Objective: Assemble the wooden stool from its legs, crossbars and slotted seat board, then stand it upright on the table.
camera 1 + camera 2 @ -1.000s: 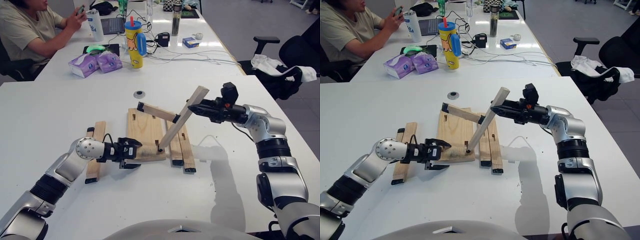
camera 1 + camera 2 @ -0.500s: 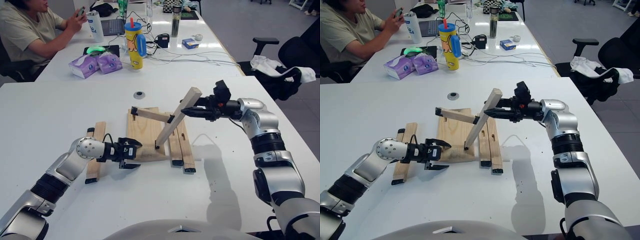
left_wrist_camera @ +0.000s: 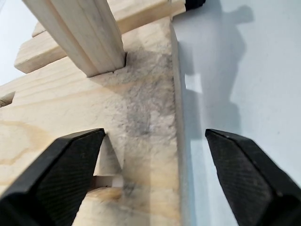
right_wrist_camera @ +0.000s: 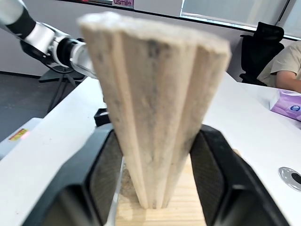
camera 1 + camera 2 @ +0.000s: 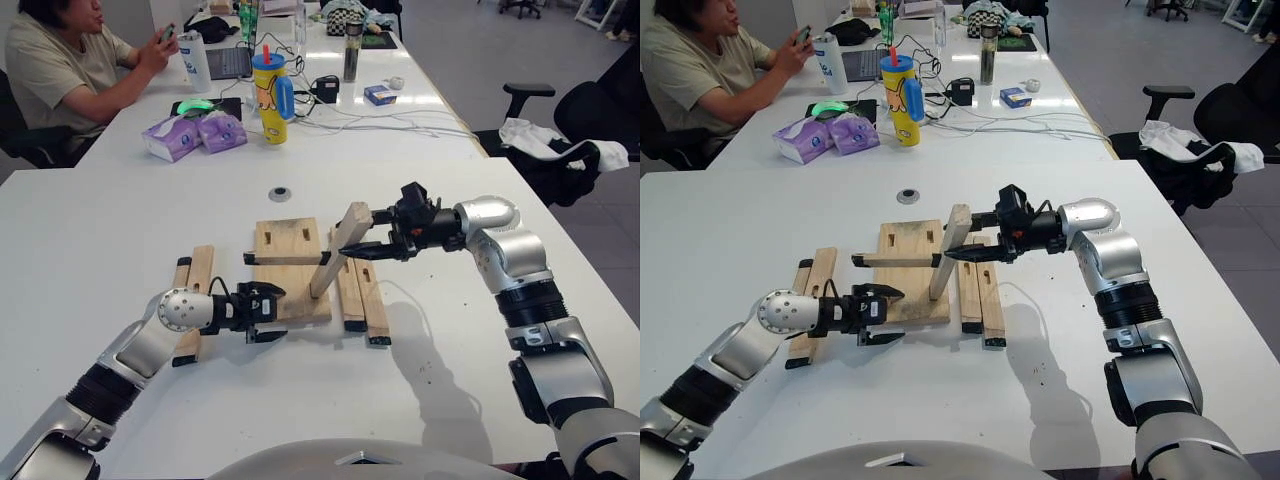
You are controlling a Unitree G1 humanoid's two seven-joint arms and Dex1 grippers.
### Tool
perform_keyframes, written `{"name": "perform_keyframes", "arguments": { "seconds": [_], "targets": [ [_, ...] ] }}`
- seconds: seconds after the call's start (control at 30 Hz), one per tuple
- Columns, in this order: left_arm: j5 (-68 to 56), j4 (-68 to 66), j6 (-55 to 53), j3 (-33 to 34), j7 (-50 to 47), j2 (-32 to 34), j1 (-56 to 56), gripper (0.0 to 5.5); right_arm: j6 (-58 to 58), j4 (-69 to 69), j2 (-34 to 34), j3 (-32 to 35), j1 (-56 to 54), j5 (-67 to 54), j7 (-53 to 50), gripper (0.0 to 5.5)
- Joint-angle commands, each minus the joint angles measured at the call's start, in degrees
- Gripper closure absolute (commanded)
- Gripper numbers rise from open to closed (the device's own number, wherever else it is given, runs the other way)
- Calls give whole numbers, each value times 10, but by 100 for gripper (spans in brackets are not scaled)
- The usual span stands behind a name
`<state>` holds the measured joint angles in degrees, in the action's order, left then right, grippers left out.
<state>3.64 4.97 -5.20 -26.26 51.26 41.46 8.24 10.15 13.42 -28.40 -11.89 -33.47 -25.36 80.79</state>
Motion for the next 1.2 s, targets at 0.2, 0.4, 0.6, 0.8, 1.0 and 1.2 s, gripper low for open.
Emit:
{"name": "perform_keyframes", "arguments": {
  "seconds": [0.2,0.4,0.6,0.8,1.0,1.2],
  "targets": [
    [52,-37,-73,-73,-8,-25,-81,153,3,35,9,-53,21,62,-38,308],
    [71,-71,-93,-79,-44,-40,-88,153,11,-5,4,-19,27,54,-64,222],
    [78,-87,-109,-74,-77,-49,-93,153,20,-18,-63,-26,62,127,-93,222],
    [80,-113,-108,-73,-104,-55,-97,153,-6,-58,-74,21,182,145,-178,222],
    [68,-128,-102,-56,-109,-34,-110,153,339,-301,80,116,297,8,-429,222],
    [62,-119,-100,-49,-102,-20,-109,153,523,-433,244,156,323,-20,-657,222]
  ]
}}
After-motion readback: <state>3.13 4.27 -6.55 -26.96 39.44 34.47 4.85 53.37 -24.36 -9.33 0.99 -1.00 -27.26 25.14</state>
